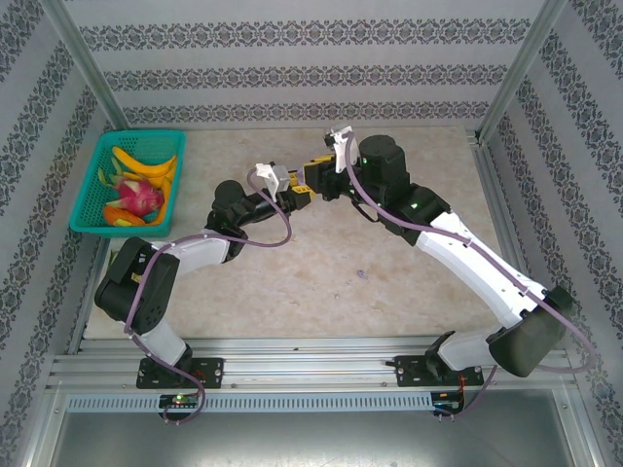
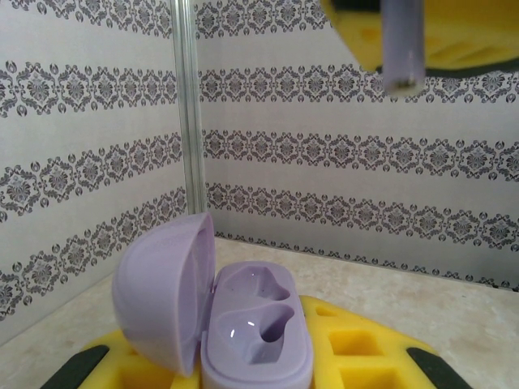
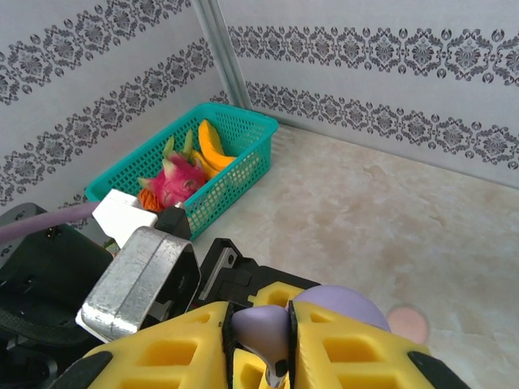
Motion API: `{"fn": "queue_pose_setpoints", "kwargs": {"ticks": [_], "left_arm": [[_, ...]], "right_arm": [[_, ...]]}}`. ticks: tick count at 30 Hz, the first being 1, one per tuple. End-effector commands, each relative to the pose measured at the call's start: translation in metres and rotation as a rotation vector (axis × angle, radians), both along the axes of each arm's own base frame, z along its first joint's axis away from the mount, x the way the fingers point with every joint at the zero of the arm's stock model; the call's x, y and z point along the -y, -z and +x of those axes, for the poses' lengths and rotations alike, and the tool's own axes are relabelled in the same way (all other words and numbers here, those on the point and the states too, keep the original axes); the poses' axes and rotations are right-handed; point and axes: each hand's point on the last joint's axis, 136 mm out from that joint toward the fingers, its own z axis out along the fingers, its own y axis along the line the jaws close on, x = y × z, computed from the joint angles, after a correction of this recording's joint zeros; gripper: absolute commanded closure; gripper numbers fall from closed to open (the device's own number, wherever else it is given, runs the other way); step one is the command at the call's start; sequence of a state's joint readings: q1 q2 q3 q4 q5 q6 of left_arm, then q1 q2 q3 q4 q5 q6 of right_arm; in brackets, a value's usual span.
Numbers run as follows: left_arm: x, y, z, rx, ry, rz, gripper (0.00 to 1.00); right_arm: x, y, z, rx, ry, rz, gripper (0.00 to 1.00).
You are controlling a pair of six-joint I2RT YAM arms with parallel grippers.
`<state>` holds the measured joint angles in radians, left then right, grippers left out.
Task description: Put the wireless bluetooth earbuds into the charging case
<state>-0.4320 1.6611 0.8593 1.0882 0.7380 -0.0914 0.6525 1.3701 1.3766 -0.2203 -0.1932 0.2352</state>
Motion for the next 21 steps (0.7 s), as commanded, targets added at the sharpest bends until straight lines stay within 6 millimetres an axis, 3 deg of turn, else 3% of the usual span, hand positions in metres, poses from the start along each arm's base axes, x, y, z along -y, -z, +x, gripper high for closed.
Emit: {"fn": "queue_pose_setpoints", "kwargs": {"ticks": [1,21], "left_arm": [[0.005,-0.019,-0.005,0.040,0.036,-0.029,1.00],[0.004,-0.024,-0.007,0.049,0.035,-0.034,1.00]], "right_arm": [[-0.006,-0.003,0.001,0.037,-0.018,0.016,0.74],[-0.009,0.032,0.007,-0.043,-0.015,0.015,0.75]]}}
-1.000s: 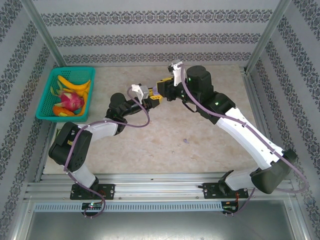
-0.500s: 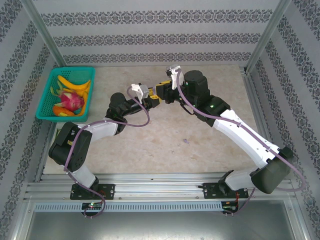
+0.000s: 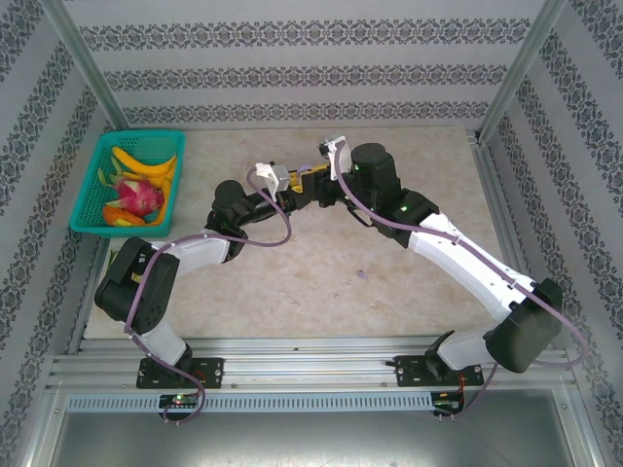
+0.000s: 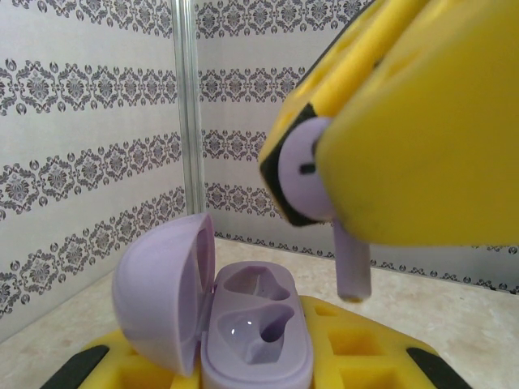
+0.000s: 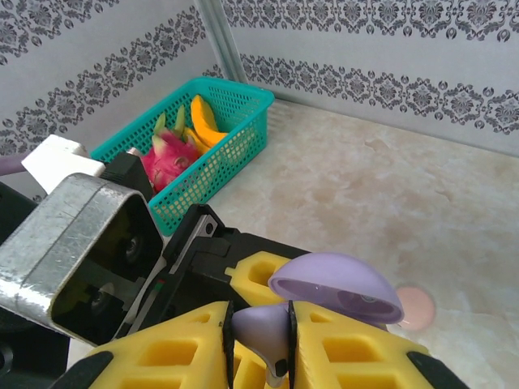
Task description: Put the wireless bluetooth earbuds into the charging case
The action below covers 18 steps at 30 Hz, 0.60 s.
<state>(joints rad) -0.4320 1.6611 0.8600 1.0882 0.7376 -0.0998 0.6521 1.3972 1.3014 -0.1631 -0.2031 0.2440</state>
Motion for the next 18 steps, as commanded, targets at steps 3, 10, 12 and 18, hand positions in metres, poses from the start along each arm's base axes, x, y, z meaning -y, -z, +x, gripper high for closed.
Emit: {"fn": "queue_pose_setpoints", "kwargs": {"ticks": [3,10,12,18], "left_arm": [[0.004,-0.024,-0.008,0.056,0.033,-0.031,1.00],[0.004,-0.024,-0.009,0.053,0.038,-0.033,1.00],[0.004,-0.026,-0.010,0.057,0.042,-0.035,1.00],[0.005,-0.027,-0.011,0.059,0.049,-0.037,1.00]], "right_arm": [[-0.001,0.001,0.004,-0.005,0.001,0.034,0.75],[0.004,0.005,0.009,-0.014,0.020,0.038,0.75],[0.004,0.007,0.011,-0.015,0.022,0.035,0.75],[0.005,0.009,0.014,-0.017,0.029,0.034,0.76]]}}
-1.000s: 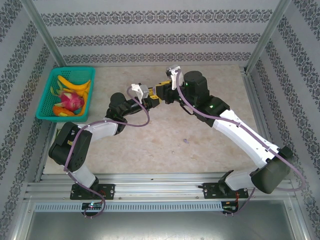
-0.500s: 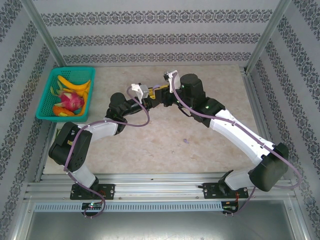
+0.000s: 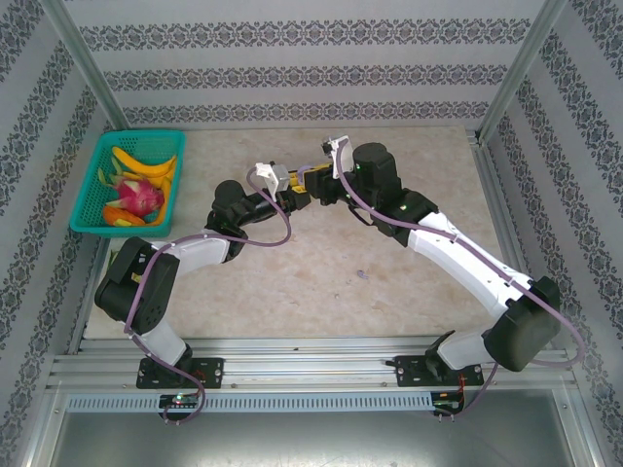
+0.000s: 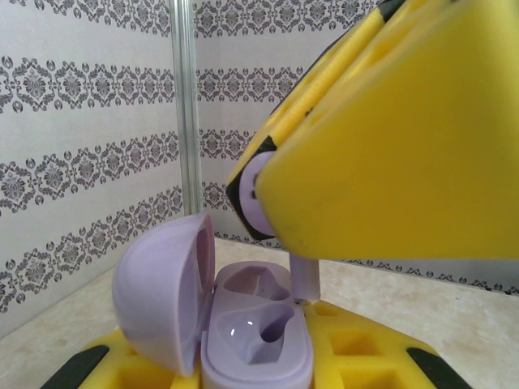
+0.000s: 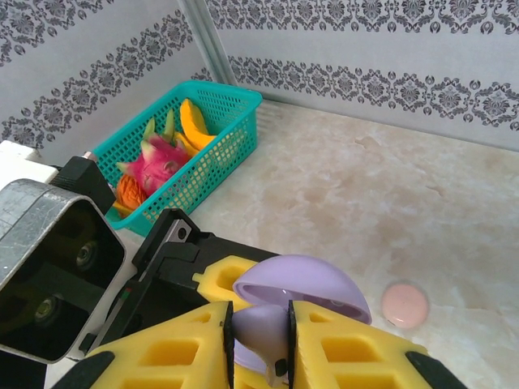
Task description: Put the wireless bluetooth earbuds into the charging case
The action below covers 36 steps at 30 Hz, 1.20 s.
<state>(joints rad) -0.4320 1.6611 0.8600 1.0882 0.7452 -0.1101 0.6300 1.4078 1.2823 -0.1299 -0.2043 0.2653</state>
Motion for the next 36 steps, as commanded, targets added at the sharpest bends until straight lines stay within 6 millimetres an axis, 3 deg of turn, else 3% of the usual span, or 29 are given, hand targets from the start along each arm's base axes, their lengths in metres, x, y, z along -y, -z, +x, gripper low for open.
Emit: {"fn": "queue_pose_setpoints", "kwargs": {"ticks": [1,13,26,30,36], "left_arm": [[0.005,-0.028,-0.011,0.068,0.041,-0.035,1.00],[0.005,-0.030,-0.010,0.075,0.038,-0.036,1.00],[0.005,-0.030,-0.008,0.073,0.031,-0.035,1.00],[0.005,-0.027,-0.008,0.065,0.030,-0.032,1.00],[0.005,-0.022,-0.006,0.055,0.023,-0.027,1.00]], "right_arm": [[0.000,0.002,0.005,-0.004,0.002,0.018,0.76],[-0.004,0.014,0.004,-0.027,-0.020,-0.010,0.76],[-0.019,0.046,-0.014,-0.071,-0.122,-0.143,0.76],[-0.017,0.044,-0.011,-0.066,-0.102,-0.142,0.75],[-0.013,0.025,-0.007,-0.070,-0.065,-0.101,0.48]]}}
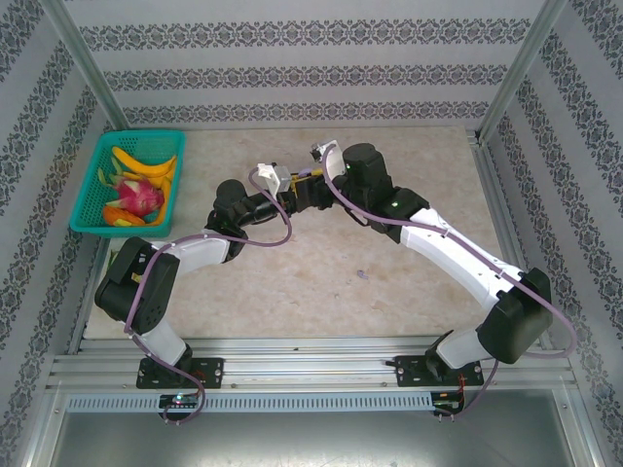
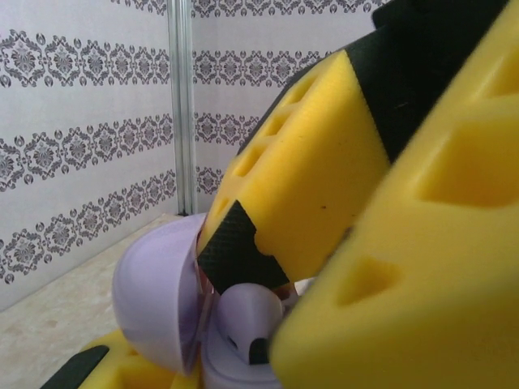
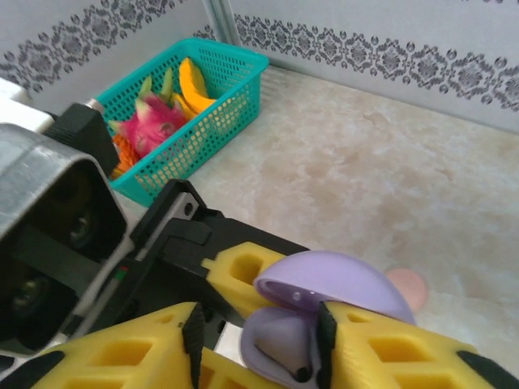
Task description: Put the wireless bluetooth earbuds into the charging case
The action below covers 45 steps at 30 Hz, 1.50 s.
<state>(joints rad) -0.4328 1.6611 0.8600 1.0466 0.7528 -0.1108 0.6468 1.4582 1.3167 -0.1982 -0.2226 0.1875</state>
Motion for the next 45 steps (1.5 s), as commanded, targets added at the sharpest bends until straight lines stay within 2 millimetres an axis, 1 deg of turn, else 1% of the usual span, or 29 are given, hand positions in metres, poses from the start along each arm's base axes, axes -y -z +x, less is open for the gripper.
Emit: {"fn": "queue_pose_setpoints", "kwargs": {"ticks": [1,7,10,13,15,17,19,21,22,25,27,30,32,34,37,43,45], "left_arm": [[0.004,-0.029,-0.006,0.090,0.013,-0.046,1.00],[0.003,-0.024,-0.004,0.081,0.003,-0.044,1.00],[0.003,-0.024,-0.003,0.079,0.001,-0.045,1.00],[0.003,-0.023,-0.004,0.078,0.000,-0.045,1.00],[0.004,-0.021,-0.004,0.077,0.001,-0.045,1.00],[0.003,-0.022,-0.004,0.077,0.001,-0.045,1.00],[0.003,-0.022,-0.004,0.078,-0.001,-0.044,1.00],[0.002,-0.022,-0.005,0.079,-0.001,-0.042,1.00],[0.003,-0.022,-0.006,0.078,0.000,-0.040,1.00],[0.003,-0.023,-0.007,0.076,0.004,-0.041,1.00],[0.002,-0.023,-0.008,0.074,0.005,-0.041,1.00],[0.002,-0.022,-0.010,0.069,0.004,-0.036,1.00],[0.001,-0.022,-0.011,0.069,0.004,-0.036,1.00],[0.000,-0.021,-0.012,0.067,0.002,-0.033,1.00],[0.000,-0.023,-0.012,0.067,0.000,-0.033,1.00],[-0.001,-0.022,-0.013,0.065,-0.004,-0.031,1.00],[-0.001,-0.023,-0.013,0.067,-0.005,-0.030,1.00]], "right_arm": [[0.000,-0.003,-0.005,-0.051,0.006,0.009,0.45],[0.013,-0.045,-0.009,-0.052,0.028,0.141,0.34],[0.028,-0.068,-0.012,-0.047,0.057,0.219,0.31],[0.050,-0.085,-0.012,-0.052,0.115,0.298,0.30],[0.072,-0.085,-0.009,-0.079,0.186,0.340,0.30],[0.093,-0.076,-0.006,-0.114,0.263,0.361,0.30],[0.113,-0.052,-0.005,-0.168,0.344,0.339,0.30],[0.130,-0.019,-0.007,-0.241,0.414,0.314,0.30],[0.136,-0.001,-0.009,-0.280,0.437,0.291,0.30],[0.149,0.063,-0.022,-0.412,0.500,0.192,0.31],[0.157,0.108,-0.035,-0.508,0.543,0.107,0.32],[0.167,0.162,-0.054,-0.607,0.582,-0.006,0.33],[0.170,0.188,-0.065,-0.654,0.594,-0.070,0.34],[0.169,0.209,-0.074,-0.689,0.594,-0.131,0.34],[0.162,0.231,-0.081,-0.722,0.575,-0.203,0.36],[0.144,0.255,-0.087,-0.740,0.535,-0.321,0.40],[0.143,0.261,-0.087,-0.741,0.530,-0.354,0.42]]}}
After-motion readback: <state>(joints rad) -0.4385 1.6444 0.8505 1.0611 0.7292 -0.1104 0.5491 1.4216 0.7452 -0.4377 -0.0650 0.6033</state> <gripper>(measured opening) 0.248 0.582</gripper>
